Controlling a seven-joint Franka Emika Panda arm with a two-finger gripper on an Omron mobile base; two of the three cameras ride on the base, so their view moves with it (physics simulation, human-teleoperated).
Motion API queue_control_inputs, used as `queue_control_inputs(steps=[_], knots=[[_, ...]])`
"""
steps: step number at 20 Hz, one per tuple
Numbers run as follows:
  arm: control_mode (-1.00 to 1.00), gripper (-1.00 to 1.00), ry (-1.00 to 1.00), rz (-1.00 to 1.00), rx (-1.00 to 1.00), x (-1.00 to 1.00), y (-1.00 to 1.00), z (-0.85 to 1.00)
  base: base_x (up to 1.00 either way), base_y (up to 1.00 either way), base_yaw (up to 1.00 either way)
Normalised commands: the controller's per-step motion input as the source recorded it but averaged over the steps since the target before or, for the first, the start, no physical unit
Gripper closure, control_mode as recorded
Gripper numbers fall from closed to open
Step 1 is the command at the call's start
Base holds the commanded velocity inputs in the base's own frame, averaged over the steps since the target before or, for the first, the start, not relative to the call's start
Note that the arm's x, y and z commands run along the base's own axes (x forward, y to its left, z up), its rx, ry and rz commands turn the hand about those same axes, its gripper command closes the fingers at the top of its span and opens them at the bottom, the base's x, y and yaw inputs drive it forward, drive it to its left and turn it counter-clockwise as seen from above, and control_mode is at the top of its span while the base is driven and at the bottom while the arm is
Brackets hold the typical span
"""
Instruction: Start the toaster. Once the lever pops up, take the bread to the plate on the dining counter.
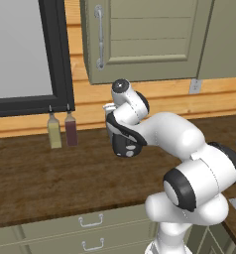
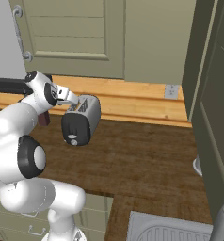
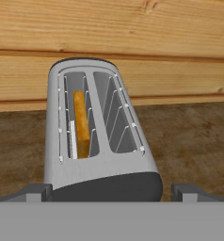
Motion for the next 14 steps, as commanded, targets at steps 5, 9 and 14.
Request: queue_control_inputs(steps=[5, 9, 14], knots=[[-1.00, -1.00, 0.00, 0.00, 0.00, 0.00, 0.00, 0.00, 0.00, 0.00, 0.00], [-1.00, -1.00, 0.00, 0.00, 0.00, 0.00, 0.00, 0.00, 0.00, 0.00, 0.00], [-1.00, -1.00, 0.00, 0.00, 0.00, 0.00, 0.00, 0.00, 0.00, 0.00, 0.00]])
